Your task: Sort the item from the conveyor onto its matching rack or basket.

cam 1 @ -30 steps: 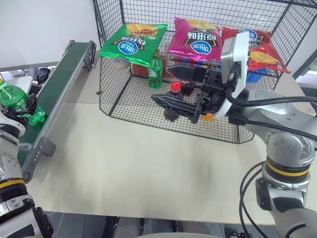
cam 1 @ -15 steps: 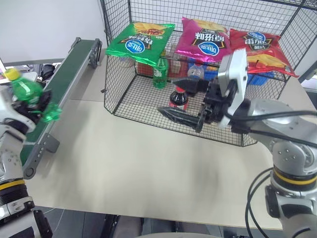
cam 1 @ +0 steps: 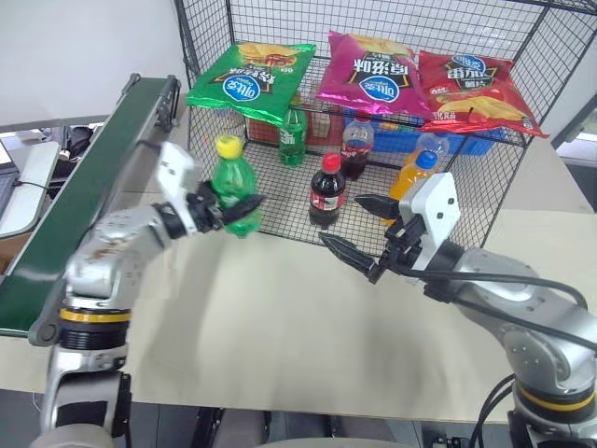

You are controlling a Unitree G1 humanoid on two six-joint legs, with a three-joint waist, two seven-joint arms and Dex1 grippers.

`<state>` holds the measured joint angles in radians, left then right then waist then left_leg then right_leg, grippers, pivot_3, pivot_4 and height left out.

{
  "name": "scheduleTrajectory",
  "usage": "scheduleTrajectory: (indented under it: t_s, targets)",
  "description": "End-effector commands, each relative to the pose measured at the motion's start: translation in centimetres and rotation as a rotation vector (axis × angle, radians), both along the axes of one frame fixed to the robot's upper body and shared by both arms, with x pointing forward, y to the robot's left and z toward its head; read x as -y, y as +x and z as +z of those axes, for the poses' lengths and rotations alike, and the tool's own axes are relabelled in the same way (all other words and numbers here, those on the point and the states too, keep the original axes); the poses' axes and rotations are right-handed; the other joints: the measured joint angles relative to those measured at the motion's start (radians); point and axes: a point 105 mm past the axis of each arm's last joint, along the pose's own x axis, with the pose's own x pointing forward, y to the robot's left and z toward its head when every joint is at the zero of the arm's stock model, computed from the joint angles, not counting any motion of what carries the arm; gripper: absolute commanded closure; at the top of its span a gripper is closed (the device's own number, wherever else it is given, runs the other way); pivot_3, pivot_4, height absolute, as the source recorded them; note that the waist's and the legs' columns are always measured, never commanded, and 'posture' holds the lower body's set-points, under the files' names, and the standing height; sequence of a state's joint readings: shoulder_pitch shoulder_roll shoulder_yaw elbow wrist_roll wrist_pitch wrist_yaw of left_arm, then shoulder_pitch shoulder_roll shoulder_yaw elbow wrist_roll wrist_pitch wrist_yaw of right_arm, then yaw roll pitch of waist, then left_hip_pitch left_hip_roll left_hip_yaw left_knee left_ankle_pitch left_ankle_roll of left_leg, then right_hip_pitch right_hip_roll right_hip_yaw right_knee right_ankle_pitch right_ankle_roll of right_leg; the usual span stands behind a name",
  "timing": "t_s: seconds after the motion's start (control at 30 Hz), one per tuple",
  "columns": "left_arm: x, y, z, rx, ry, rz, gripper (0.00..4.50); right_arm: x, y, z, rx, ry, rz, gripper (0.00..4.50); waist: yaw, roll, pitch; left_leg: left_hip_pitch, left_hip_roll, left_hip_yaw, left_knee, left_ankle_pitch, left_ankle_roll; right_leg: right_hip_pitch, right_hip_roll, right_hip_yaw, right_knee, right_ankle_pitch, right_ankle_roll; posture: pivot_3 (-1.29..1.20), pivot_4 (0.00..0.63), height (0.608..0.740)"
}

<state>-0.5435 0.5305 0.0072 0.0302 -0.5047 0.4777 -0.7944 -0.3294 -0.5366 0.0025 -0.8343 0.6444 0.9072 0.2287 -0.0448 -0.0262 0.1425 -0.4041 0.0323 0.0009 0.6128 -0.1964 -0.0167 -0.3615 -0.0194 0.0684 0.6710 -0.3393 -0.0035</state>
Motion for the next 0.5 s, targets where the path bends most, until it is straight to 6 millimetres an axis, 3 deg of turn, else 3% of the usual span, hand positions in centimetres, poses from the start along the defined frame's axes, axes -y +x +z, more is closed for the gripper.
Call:
scheduleTrajectory:
  t_s: [0.03, 0.2, 0.5]
  targets:
    - [1.3, 1.6, 1.8, 0.141, -0.008, 0.015, 1.44, 0.3, 0.2, 0.5, 0.056, 0.0, -0.1, 0.0, 0.002, 0.0, 0.0, 0.0, 0.0, 0.0, 0.0, 0.0, 0.001, 0.0, 0.001, 0.0, 0.0, 0.0, 0.0, 0.0, 0.15, 0.74]
    - [2.6, 5.4, 2.1, 0.198, -0.063, 0.136, 1.44, 0.8, 1.0, 0.2, 0.067, -0.006, -0.202, 0.0, 0.01, 0.0, 0.0, -0.003, -0.001, -0.001, 0.002, 0.001, 0.002, -0.001, 0.002, 0.001, 0.0, 0.0, 0.0, 0.0, 0.15, 0.74]
    - [4.0, 9.2, 0.8, 0.195, -0.105, 0.28, 1.44, 0.4, 1.2, -0.2, 0.053, 0.009, -0.235, 0.0, 0.01, 0.0, 0.0, -0.004, -0.002, -0.001, 0.002, 0.001, 0.004, -0.001, 0.003, 0.001, 0.0, 0.0, 0.0, 0.0, 0.15, 0.74]
